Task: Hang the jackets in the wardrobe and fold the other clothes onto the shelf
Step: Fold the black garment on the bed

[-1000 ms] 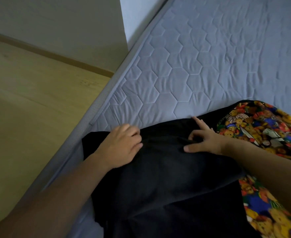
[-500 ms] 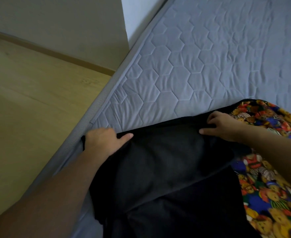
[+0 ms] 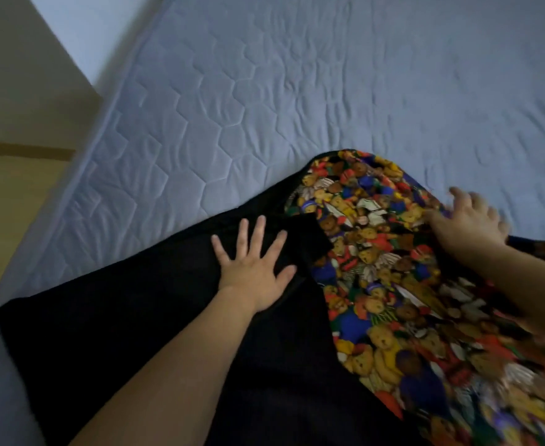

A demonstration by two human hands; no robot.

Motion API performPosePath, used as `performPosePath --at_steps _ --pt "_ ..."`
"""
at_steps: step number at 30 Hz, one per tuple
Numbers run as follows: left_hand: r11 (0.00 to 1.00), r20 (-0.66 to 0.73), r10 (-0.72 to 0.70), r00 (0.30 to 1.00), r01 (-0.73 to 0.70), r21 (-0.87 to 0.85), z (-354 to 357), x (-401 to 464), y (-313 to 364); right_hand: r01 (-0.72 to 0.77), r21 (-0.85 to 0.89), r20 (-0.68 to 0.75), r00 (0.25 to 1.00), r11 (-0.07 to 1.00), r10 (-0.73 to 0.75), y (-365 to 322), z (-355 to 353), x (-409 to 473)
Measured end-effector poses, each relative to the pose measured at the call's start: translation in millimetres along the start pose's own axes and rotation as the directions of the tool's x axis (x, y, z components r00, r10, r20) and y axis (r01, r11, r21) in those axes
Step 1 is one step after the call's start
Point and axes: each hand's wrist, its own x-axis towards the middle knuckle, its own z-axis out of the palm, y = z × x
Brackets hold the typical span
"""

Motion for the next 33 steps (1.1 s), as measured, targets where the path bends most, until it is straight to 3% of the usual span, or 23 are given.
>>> performPosePath --at_steps 3,5,7,8,10,11,12,13,14,15,16,17,18,19,20,22,23,25,27,28,29,31,33 --pt "0.995 0.046 -0.087 0.995 0.085 0.047 -11 4 18 -0.152 0.093 0.392 0.914 0.984 0.104 44 -21 14" --pt "0.999 -0.112 -0.026 0.993 0.03 0.035 -25 6 45 -0.129 0.008 0.487 0.867 0.992 0.109 65 -26 12" --pt "0.991 -0.223 0.093 0.97 -0.112 -0.075 -38 11 83 -0.054 -0.075 0.54 0.837 0.996 0.087 81 -29 12" --pt "0.97 -0.186 0.144 0.972 -0.175 -0.165 -44 14 105 -0.07 -0.1 0.603 0.79 0.992 0.117 87 -34 11" --pt "0.946 0.01 0.214 0.977 -0.205 -0.251 -46 24 147 -0.085 -0.286 0.776 0.564 0.954 0.283 93 -51 12" --pt "0.959 0.124 0.217 0.968 -0.188 -0.211 -43 29 163 -0.034 -0.405 0.806 0.46 0.914 0.374 96 -62 14" --pt "0.978 0.228 0.185 0.956 -0.156 -0.142 -39 33 174 0.042 -0.48 0.796 0.44 0.876 0.416 98 -74 19" --pt "0.991 0.304 0.132 0.944 -0.114 -0.077 -32 37 182 0.107 -0.519 0.773 0.481 0.848 0.413 100 -88 25" --pt "0.997 0.348 0.078 0.934 -0.071 -0.034 -26 40 187 0.166 -0.531 0.718 0.608 0.831 0.338 106 -101 33" --pt "1.0 0.374 0.031 0.927 -0.027 -0.015 -20 41 191 0.204 -0.525 0.593 0.784 0.827 0.183 114 -112 45" --pt "1.0 0.397 -0.008 0.918 0.012 -0.008 -16 43 194 0.2 -0.483 0.368 0.93 0.852 -0.011 121 -123 59" --pt "0.999 0.422 -0.043 0.906 0.046 0.001 -14 45 198 0.171 -0.391 0.091 0.985 0.904 -0.147 126 -132 71" --pt "0.997 0.447 -0.075 0.891 0.076 0.015 -13 48 202 0.157 -0.289 -0.13 0.971 0.944 -0.201 128 -137 82" --pt "0.994 0.468 -0.108 0.877 0.106 0.031 -13 51 206 0.142 -0.222 -0.235 0.952 0.965 -0.194 131 -137 94" --pt "0.99 0.479 -0.141 0.867 0.136 0.046 -12 53 211 0.096 -0.144 -0.256 0.958 0.985 -0.131 133 -133 103" --pt "0.979 0.454 -0.202 0.868 0.186 0.08 -7 57 219 -0.129 0.108 -0.197 0.969 0.986 0.149 136 -111 115" --pt "0.975 0.433 -0.223 0.873 0.2 0.098 -4 57 222 -0.274 0.265 -0.143 0.937 0.925 0.319 138 -96 118" --pt "0.971 0.412 -0.24 0.879 0.21 0.118 2 60 226 -0.456 0.619 0.086 0.849 0.64 0.522 141 -67 121" --pt "0.966 0.41 -0.258 0.875 0.223 0.133 4 62 226 -0.495 0.847 0.382 0.821 0.196 0.425 142 -47 126" --pt "0.962 0.401 -0.27 0.875 0.229 0.149 5 63 225 -0.513 0.858 0.481 0.802 -0.003 0.354 139 -44 130" --pt "0.959 0.391 -0.278 0.878 0.229 0.168 5 63 224 -0.534 0.835 0.548 0.784 -0.136 0.292 135 -43 136" --pt "0.956 0.364 -0.277 0.889 0.218 0.194 7 63 224 -0.576 0.796 0.605 0.771 -0.188 0.198 125 -45 146" --pt "0.954 0.351 -0.274 0.895 0.209 0.214 8 63 225 -0.502 0.842 0.538 0.807 -0.196 0.244 118 -53 162"
